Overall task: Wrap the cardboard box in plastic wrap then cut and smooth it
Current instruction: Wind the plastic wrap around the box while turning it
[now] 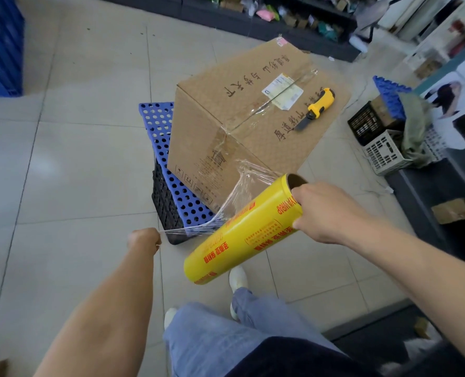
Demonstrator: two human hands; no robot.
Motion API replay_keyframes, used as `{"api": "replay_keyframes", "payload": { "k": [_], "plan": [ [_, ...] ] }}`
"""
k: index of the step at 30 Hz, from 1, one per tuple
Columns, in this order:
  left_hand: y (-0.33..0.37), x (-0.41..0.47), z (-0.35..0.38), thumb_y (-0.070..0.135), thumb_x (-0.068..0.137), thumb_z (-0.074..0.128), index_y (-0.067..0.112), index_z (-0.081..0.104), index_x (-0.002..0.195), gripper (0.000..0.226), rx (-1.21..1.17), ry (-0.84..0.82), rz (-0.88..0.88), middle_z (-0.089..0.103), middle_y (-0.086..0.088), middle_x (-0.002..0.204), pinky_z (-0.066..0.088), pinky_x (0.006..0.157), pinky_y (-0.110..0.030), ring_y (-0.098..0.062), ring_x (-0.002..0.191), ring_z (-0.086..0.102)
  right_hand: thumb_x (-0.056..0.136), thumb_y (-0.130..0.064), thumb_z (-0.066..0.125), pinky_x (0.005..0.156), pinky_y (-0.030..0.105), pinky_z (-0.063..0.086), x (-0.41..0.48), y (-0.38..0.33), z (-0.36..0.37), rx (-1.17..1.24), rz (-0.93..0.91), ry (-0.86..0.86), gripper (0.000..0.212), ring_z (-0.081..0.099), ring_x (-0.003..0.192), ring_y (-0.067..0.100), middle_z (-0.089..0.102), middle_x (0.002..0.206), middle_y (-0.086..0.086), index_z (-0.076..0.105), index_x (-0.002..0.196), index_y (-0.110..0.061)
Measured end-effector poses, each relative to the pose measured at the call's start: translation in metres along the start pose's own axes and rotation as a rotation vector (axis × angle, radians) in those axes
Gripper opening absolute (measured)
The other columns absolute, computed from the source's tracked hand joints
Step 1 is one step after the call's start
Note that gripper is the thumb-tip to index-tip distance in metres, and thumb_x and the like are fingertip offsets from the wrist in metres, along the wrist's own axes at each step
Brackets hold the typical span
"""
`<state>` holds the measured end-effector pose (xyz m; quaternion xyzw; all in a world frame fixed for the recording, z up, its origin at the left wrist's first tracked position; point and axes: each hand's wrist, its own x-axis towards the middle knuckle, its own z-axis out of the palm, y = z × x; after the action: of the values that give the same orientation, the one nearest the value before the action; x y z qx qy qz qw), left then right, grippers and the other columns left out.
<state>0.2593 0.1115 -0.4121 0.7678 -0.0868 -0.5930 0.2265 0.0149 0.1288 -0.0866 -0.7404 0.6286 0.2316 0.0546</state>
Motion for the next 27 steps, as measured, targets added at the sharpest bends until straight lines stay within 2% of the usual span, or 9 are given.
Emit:
{"api": "replay_keyframes", "payload": {
  "k": [5,7,8,10,15,18,21,24,27],
  "plan": [
    [0.003,0.011,0.009,0.006,0.090,0.052,0.012,0.058,0.085,0.010,0.052,0.087,-0.016,0.048,0.001,0.067,0.042,0.057,-0.020,-0.016,0.065,0.052,0.083,-0.016,0.056,0.063,0.031,0.037,0.000,-0.006,0.003,-0.019,0.034,0.011,0.013,0.050,0.079,0.030,0.043,0.079,0.003,0.043,0.083,-0.015],
    [-0.001,0.011,0.015,0.010,0.092,0.051,0.017,0.052,0.081,0.013,0.321,0.064,0.115,0.046,0.006,0.066,0.040,0.053,-0.016,-0.011,0.066,0.051,0.082,-0.016,0.057,0.063,0.031,0.037,0.002,-0.012,0.004,-0.005,0.024,0.019,0.013,0.050,0.079,0.030,0.046,0.082,0.005,0.044,0.082,-0.014],
    [0.001,0.006,0.017,0.007,0.091,0.051,0.016,0.049,0.076,0.018,0.176,0.059,0.089,0.047,0.004,0.066,0.041,0.048,-0.016,-0.012,0.062,0.051,0.082,-0.016,0.057,0.063,0.031,0.036,0.003,-0.015,0.004,-0.001,0.021,0.019,0.013,0.052,0.081,0.031,0.049,0.084,0.006,0.044,0.082,-0.014],
    [0.000,-0.003,0.013,-0.001,0.089,0.056,0.010,0.047,0.069,0.025,0.208,-0.029,0.073,0.049,-0.004,0.064,0.045,0.041,-0.020,-0.018,0.057,0.051,0.082,-0.017,0.056,0.064,0.031,0.036,0.004,-0.018,0.004,-0.010,0.014,0.021,0.009,0.056,0.090,0.032,0.058,0.093,0.009,0.048,0.086,-0.015],
    [-0.002,-0.019,-0.007,-0.002,0.086,0.063,0.001,0.054,0.085,0.009,0.298,-0.099,-0.082,0.052,-0.013,0.073,0.052,0.056,-0.032,-0.022,0.057,0.051,0.085,-0.015,0.053,0.067,0.030,0.036,0.001,-0.024,0.009,-0.081,0.001,0.029,0.020,0.058,0.102,0.033,0.063,0.109,0.011,0.059,0.104,-0.012],
    [0.007,-0.026,0.001,-0.001,0.088,0.058,0.005,0.054,0.081,0.011,0.401,-0.092,0.129,0.055,-0.011,0.080,0.049,0.065,-0.033,-0.024,0.068,0.052,0.085,-0.015,0.052,0.067,0.030,0.036,0.001,-0.028,0.007,-0.087,-0.005,0.031,0.023,0.058,0.102,0.032,0.063,0.109,0.010,0.060,0.106,-0.013],
    [0.025,-0.050,0.030,0.000,0.085,0.064,0.003,0.064,0.101,0.016,0.382,-0.261,0.410,0.059,-0.008,0.095,0.048,0.086,-0.035,-0.021,0.088,0.054,0.085,-0.015,0.052,0.067,0.030,0.036,0.001,-0.028,0.007,-0.091,-0.006,0.022,0.020,0.058,0.102,0.032,0.063,0.109,0.009,0.059,0.104,-0.014],
    [0.046,-0.082,0.059,0.006,0.085,0.065,0.007,0.059,0.121,0.036,0.396,-0.472,0.602,0.058,-0.004,0.112,0.047,0.087,-0.029,-0.017,0.097,0.055,0.084,-0.013,0.051,0.066,0.031,0.035,-0.001,-0.028,0.005,-0.064,-0.012,0.026,0.007,0.057,0.098,0.031,0.063,0.105,0.009,0.053,0.091,-0.016],
    [0.058,-0.088,0.077,0.006,0.086,0.063,0.012,0.056,0.128,0.043,0.472,-0.556,0.657,0.056,-0.003,0.122,0.044,0.090,-0.026,-0.019,0.109,0.055,0.084,-0.013,0.050,0.065,0.031,0.034,-0.002,-0.026,0.004,-0.039,-0.008,0.026,0.006,0.054,0.091,0.030,0.063,0.104,0.009,0.046,0.086,-0.017]
  ]
}}
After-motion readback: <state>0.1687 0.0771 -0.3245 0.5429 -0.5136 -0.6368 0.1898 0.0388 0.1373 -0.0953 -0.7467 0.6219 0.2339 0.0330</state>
